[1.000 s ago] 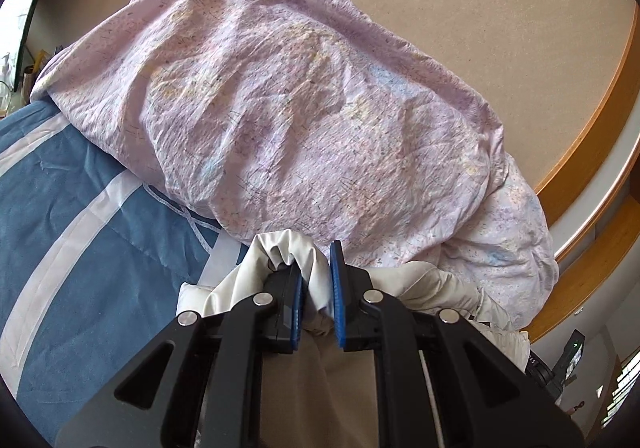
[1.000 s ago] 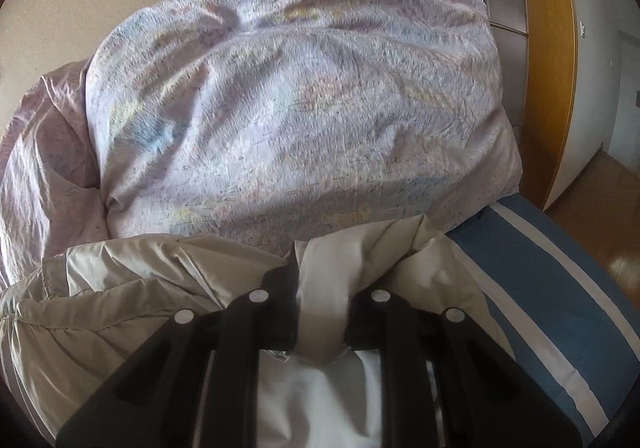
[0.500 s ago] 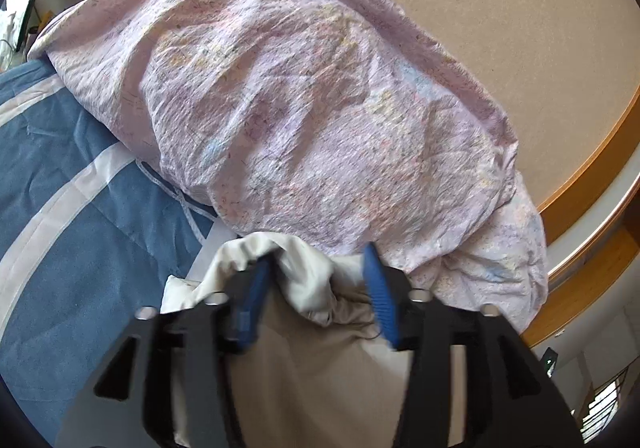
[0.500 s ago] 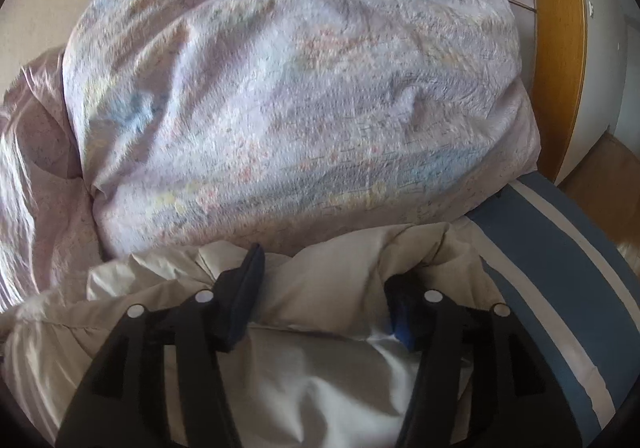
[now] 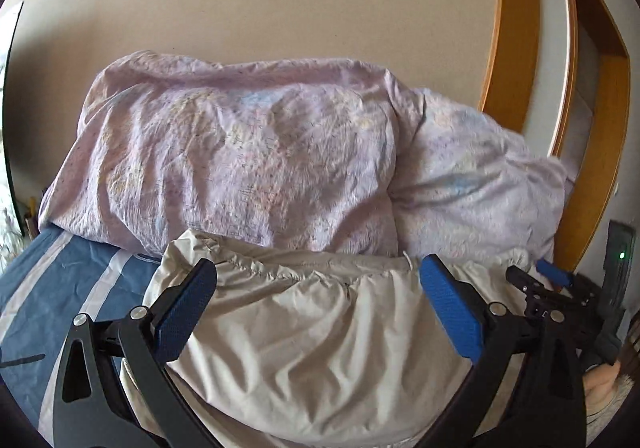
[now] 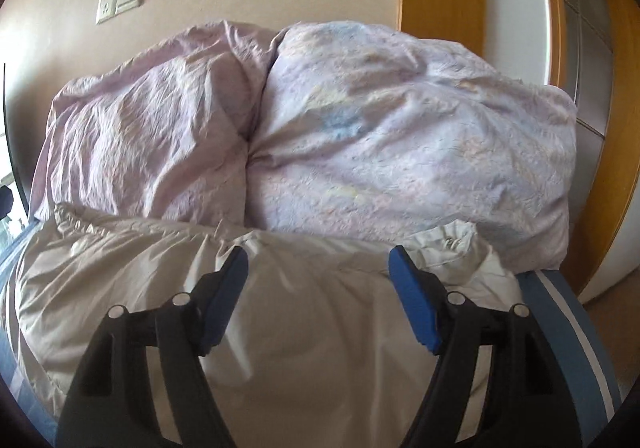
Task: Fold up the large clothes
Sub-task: 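Lay the hem over the collar and open both tools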
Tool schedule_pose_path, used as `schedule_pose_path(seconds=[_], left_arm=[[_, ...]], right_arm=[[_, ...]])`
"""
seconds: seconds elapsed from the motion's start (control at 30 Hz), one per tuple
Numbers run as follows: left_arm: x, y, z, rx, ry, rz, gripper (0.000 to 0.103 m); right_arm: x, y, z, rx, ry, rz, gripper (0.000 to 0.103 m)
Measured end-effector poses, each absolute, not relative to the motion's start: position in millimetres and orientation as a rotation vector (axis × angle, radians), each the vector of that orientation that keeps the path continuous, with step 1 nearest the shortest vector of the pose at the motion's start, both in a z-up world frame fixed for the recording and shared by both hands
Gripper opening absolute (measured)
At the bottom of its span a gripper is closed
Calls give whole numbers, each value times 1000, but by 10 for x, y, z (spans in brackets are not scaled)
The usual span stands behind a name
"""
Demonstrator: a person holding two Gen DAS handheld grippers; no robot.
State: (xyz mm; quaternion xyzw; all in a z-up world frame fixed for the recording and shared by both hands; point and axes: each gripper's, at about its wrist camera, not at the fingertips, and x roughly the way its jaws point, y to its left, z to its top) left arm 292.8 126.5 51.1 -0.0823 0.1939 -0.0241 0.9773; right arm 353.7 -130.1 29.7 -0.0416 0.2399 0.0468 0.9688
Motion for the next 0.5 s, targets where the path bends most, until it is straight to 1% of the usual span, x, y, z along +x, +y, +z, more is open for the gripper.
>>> schedule_pose_path(seconds=[0.17, 0.3, 0.37, 0.5], left_arm=[[3233, 1113, 217, -78, 492, 26, 102], [3505, 1255, -87, -125, 622, 99, 102], [3572, 1335, -189, -159, 640, 100, 102], [3645, 1340, -304, -144, 650, 126, 102]], right_arm=[[3789, -1173, 88, -85, 555, 58, 73], [4067, -1104, -279, -120, 696, 19, 74], [4123, -1112, -418, -106, 726, 24, 76], [4236, -1123, -549, -83, 760, 27, 82]])
